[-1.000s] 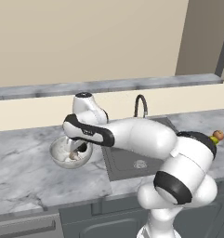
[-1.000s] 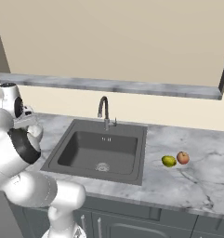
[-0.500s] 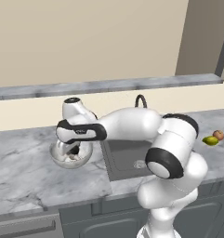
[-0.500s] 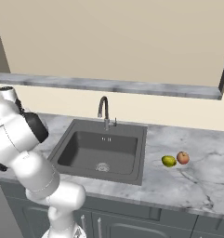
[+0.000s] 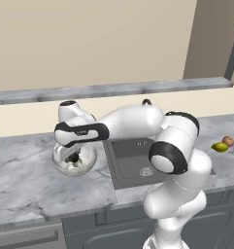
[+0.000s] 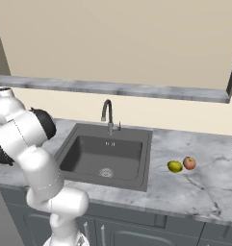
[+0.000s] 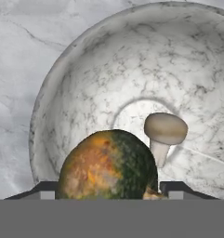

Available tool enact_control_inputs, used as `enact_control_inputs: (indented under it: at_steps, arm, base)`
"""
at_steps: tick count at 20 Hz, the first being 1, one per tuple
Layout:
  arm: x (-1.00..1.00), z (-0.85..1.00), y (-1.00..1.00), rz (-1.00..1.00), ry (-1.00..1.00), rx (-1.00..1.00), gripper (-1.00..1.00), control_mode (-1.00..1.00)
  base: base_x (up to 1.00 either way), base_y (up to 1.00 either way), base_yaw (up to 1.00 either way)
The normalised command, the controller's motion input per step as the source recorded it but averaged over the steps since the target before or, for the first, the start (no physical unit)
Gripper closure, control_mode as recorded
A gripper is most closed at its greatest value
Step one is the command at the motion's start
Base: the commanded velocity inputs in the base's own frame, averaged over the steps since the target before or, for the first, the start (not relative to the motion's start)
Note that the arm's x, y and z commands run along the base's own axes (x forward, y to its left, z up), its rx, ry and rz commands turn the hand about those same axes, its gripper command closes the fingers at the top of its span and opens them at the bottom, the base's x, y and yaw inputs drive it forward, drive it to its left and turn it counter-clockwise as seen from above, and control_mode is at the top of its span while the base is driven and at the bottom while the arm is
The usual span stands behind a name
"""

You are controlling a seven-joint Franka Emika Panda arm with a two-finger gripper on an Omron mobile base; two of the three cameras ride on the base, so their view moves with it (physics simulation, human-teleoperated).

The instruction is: There is a mixed pile of frozen fruits and vegetables on the counter. Locate all the frozen vegetables and place the items in a bowl on the counter. Take all the frozen fruits and defrost them in a running sink.

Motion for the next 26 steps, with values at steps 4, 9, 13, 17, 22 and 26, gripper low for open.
enact_control_inputs:
  at_steps: [4, 9, 13, 17, 22, 26]
  arm:
    - [-0.06, -0.01, -0.1, 0.0, 0.08, 0.0, -1.0, -1.0]
    - [-0.12, 0.09, -0.14, 0.0, 0.01, 0.0, -1.0, -1.0]
    - [-0.06, 0.44, -0.25, -0.01, 0.0, -0.01, -1.0, -1.0]
    - [-0.11, 0.27, -0.7, -0.14, -0.01, -0.01, -1.0, -1.0]
    - [-0.17, 0.08, -0.79, -0.14, -0.03, 0.0, -1.0, -1.0]
    - [-0.03, 0.0, -0.88, -0.1, -0.02, 0.0, -1.0, -1.0]
  base:
    - [0.0, 0.0, 0.0]
    - [0.0, 0.0, 0.0]
    - [0.0, 0.0, 0.0]
    - [0.0, 0.0, 0.0]
    - [0.0, 0.0, 0.0]
    - [0.0, 0.0, 0.0]
